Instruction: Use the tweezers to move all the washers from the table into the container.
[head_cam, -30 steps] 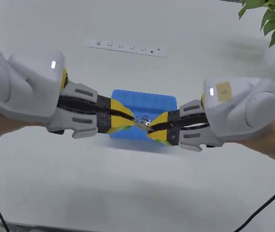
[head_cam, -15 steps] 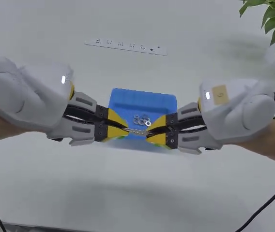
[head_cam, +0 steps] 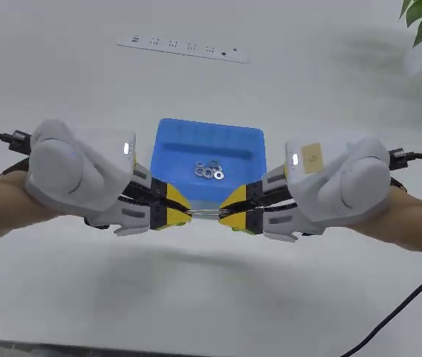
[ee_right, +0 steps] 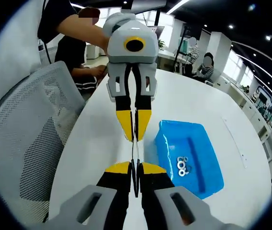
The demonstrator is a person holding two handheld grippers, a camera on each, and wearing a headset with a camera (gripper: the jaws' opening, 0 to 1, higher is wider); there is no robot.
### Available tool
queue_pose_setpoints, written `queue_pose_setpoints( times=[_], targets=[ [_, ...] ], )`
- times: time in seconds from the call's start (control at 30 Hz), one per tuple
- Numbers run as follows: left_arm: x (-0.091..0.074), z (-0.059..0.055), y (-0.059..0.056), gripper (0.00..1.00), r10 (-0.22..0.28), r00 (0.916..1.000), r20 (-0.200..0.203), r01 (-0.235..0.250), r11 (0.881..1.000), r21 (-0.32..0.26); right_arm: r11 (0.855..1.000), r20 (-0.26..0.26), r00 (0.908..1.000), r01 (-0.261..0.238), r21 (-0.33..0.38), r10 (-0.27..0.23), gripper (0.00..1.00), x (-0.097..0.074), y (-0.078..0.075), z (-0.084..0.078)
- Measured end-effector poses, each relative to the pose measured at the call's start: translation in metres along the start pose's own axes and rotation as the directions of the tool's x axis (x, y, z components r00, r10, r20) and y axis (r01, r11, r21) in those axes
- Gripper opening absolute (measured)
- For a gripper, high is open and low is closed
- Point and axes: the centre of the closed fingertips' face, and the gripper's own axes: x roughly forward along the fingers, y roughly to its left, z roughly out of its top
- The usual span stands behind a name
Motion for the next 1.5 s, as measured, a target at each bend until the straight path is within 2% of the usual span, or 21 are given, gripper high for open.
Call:
queue_pose_setpoints(
  times=[0.1, 0.17, 0.37, 0.7, 0.9, 1.0, 1.13, 1.27, 1.5],
  targets=[
    [0.01, -0.012, 0.003, 0.07, -0.006, 0.9997, -0.023, 0.005, 0.999, -0.034, 1.0, -0.02, 0.9998, 0.001, 0.026, -0.001, 0.08, 0.009, -0.002, -0.011],
    [0.016, -0.022, 0.006, 0.07, -0.01, 0.9995, -0.03, 0.007, 0.997, -0.08, 0.999, -0.039, 0.9992, 0.001, 0.037, 0.0, 0.08, 0.016, -0.002, -0.019],
    [0.027, -0.037, 0.009, 0.08, -0.007, 0.9968, -0.08, -0.002, 0.993, -0.114, 0.999, -0.094, 0.9956, 0.007, 0.046, -0.003, 0.08, 0.03, -0.004, -0.033],
    [0.028, -0.04, 0.007, 0.08, -0.015, 0.994, -0.109, 0.0, 0.991, -0.136, 0.998, -0.12, 0.9928, 0.004, 0.061, 0.004, 0.08, 0.035, -0.002, -0.039],
    [0.029, -0.039, 0.008, 0.09, -0.001, 0.9927, -0.121, -0.018, 0.987, -0.163, 0.993, -0.128, 0.9918, 0.01, 0.118, 0.005, 0.1, 0.036, -0.005, -0.039],
    [0.029, -0.039, 0.007, 0.09, -0.004, 0.991, -0.133, -0.017, 0.988, -0.151, 0.989, -0.137, 0.9905, 0.016, 0.145, 0.004, 0.12, 0.036, -0.006, -0.04],
    [0.028, -0.04, 0.007, 0.09, -0.004, 0.9901, -0.14, -0.017, 0.988, -0.152, 0.99, -0.149, 0.9888, 0.013, 0.142, 0.009, 0.12, 0.036, -0.005, -0.039],
    [0.028, -0.04, 0.006, 0.1, -0.007, 0.9905, -0.138, -0.02, 0.982, -0.189, 0.989, -0.161, 0.9869, 0.012, 0.147, 0.012, 0.13, 0.036, -0.004, -0.039],
    [0.028, -0.04, 0.007, 0.13, -0.003, 0.989, -0.148, -0.026, 0.981, -0.192, 0.989, -0.174, 0.9845, 0.007, 0.147, 0.019, 0.13, 0.035, -0.003, -0.04]
  ],
)
